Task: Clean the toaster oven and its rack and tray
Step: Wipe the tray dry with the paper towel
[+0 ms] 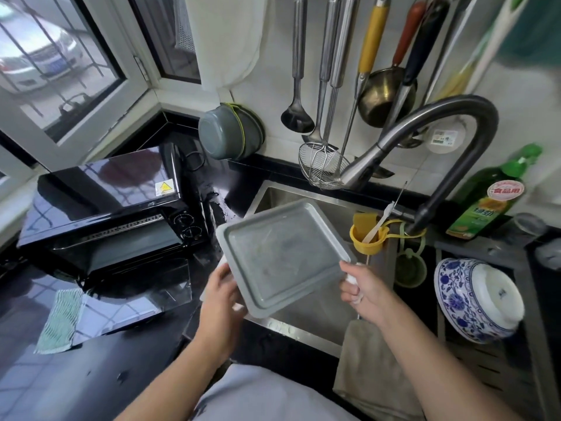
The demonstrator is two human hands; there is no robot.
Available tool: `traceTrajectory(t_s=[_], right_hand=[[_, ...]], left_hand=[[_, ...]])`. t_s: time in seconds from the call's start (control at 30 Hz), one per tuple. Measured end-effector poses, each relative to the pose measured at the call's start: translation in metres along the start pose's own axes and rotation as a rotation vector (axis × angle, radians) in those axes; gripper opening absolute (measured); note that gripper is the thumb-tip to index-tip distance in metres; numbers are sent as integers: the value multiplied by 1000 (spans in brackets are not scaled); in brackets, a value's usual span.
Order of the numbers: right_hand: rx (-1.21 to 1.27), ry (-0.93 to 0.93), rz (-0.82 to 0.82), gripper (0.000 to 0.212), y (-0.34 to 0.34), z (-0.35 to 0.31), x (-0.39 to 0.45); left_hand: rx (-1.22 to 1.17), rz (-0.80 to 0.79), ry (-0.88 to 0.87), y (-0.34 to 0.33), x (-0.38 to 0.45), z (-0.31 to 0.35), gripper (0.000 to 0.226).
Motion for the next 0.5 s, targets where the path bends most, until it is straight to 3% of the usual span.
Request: traceTrajectory(t_s=[0.03, 0.13, 0.2, 0.3, 0.4, 0.5], right_hand=[[1, 0, -13, 17, -1, 3, -4], [-97, 54, -86, 18, -10, 7, -18], [-203, 95, -144, 29, -15, 5, -24], [-179, 2, -256, 42, -11, 2, -26], [-18, -145, -292, 26, 1, -9, -28], [88, -122, -271, 8, 12, -23, -28]], left_hand=[[-149, -85, 188, -11, -7, -5, 33], [-378, -74, 337, -19, -12, 0, 58], [-422, 17, 361, -19, -6, 2, 64], [-285, 129, 338, -12, 2, -4, 34], [-258, 179, 316, -2, 6, -8, 35], [-275, 182, 290, 4, 8, -2, 28]])
Point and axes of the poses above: each hand's wrist, its own x-axis towards the middle knuckle, its own y-axis out of the back of the hand, z = x × y, the point moved 6 cm from there along x, towards the middle knuckle, and after that the axes turned 14 degrees about z, right-handed, at the moved point
